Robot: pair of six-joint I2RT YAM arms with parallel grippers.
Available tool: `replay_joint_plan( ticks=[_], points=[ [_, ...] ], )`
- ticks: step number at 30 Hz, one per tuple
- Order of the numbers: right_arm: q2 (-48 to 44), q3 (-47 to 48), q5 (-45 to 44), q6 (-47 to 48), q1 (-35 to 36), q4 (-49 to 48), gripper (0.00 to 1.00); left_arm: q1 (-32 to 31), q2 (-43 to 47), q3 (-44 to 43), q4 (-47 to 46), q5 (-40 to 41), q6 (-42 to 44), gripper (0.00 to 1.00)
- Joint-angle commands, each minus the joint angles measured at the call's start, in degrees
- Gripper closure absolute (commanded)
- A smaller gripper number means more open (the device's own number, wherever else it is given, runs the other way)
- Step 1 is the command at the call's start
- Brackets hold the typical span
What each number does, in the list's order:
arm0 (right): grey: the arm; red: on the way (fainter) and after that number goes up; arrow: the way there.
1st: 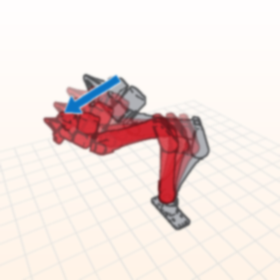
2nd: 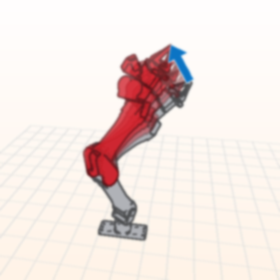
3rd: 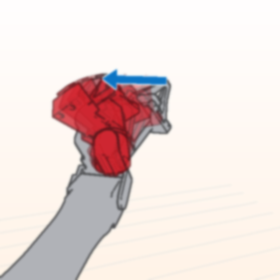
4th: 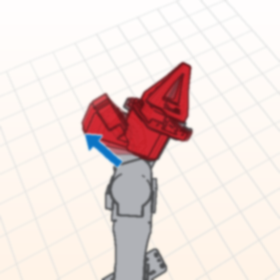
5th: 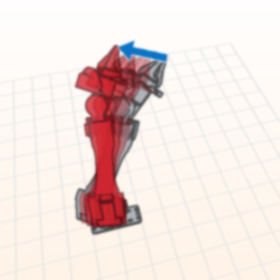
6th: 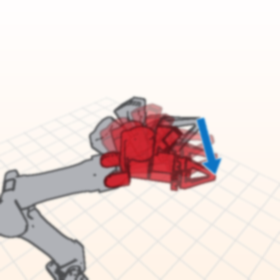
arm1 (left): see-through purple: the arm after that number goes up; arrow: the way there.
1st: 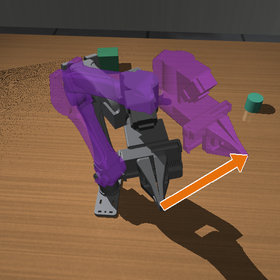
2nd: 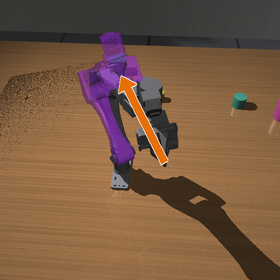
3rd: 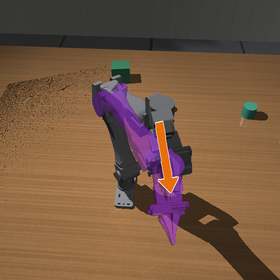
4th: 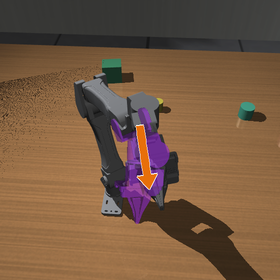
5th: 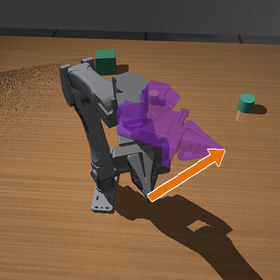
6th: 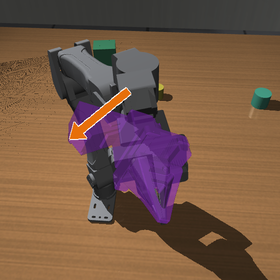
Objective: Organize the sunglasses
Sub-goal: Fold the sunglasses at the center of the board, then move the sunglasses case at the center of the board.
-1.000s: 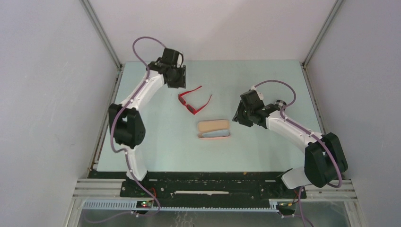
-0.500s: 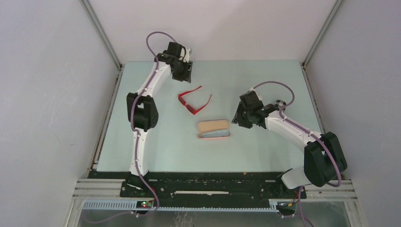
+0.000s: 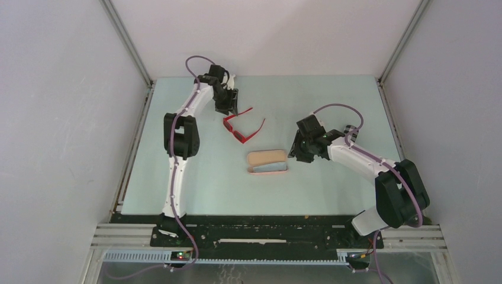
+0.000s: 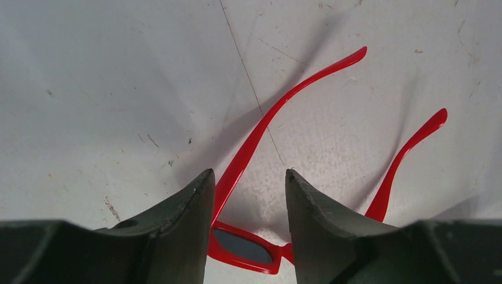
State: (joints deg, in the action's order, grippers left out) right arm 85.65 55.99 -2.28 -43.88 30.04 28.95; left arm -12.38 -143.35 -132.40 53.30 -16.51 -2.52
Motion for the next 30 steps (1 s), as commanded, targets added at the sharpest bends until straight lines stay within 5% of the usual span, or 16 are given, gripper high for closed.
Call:
replay_joint_plan(
  ticks=[1,18,30],
  points=[
    [0.04,2.37,0.83,-0.82,0.54,-0.61,0.53,-0.1,2.46,3.46,-1.23,0.09,-0.82,0.5],
    [1.92,3.9,3.03,2.48,3.02,0.07,0.54,-0.35,13.79,23.49,-4.65,5.43,-3.69,0.71],
    [8.6,4.08,5.49,5.85,2.65,2.22,0.55,-1.06,25.66,42.56,-10.86,13.24,-11.94,0.71]
  ],
)
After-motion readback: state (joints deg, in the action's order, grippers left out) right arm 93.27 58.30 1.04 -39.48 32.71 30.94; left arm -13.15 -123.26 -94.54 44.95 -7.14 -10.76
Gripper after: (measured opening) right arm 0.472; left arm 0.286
